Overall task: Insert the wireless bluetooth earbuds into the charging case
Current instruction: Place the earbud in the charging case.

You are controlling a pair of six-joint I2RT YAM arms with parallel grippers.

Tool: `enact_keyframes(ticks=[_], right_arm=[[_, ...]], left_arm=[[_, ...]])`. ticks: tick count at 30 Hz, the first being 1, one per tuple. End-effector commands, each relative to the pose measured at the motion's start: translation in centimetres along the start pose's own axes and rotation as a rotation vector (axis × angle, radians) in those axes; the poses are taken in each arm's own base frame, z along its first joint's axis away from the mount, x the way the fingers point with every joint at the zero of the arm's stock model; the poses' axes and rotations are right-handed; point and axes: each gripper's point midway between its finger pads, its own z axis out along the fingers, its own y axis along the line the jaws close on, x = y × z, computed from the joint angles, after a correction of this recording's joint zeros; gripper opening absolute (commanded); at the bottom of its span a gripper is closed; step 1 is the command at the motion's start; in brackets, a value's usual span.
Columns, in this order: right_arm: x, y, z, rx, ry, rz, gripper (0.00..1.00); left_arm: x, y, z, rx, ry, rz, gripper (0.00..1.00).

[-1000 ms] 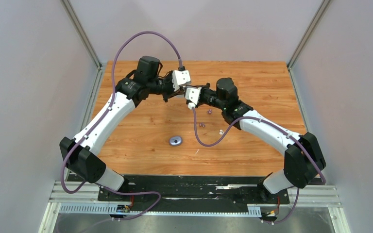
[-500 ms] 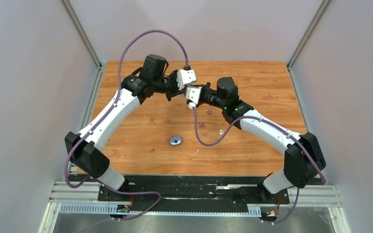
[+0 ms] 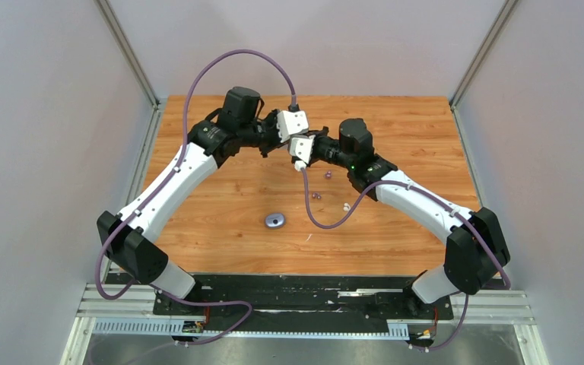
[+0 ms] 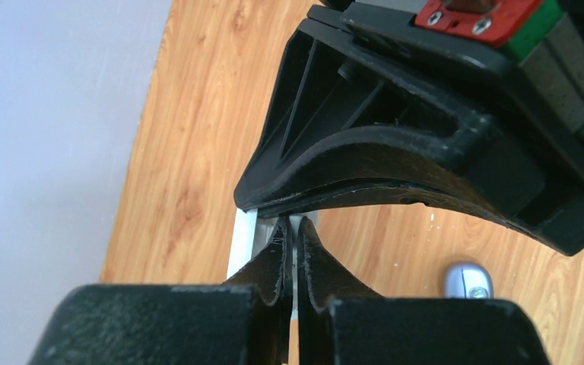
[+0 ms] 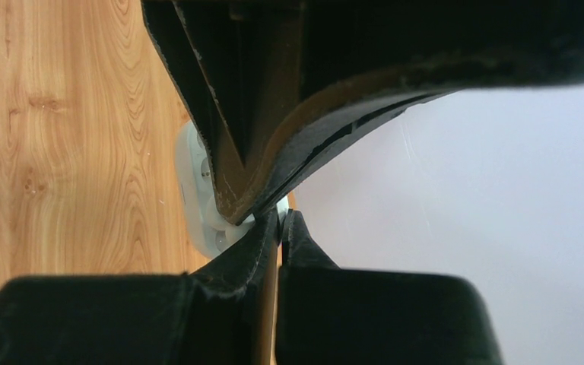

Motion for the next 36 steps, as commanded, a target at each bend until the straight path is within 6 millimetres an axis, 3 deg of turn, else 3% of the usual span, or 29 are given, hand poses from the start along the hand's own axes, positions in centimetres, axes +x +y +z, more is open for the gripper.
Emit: enact_keyframes(ticks=[1,15,33,36], right_arm=[[-3.3,-1.9,0.5,0.017,-0.087,0.017,0.00],[-2.4,-1.7,0.9,0.015,-0.053,0.040,0.00],[-3.2,-2.1,1.0,0.020,-0.074,0.091,0.00],[-3.2,-2.2,1.1,0.023,-0.071,0.101,0.00]], left_arm=[[-1.8,0.6,-0.4,-0.051,-0.021,0.197,0.00],[-1.3,-0.2,-0.7,-0.016,0.044,0.257,0.00],[-1.1,-2.2,1.5,0.093,0.039,0.174,0.00],[-1.2,-2.3,1.5,0.101,0.035,0.170,0.07]])
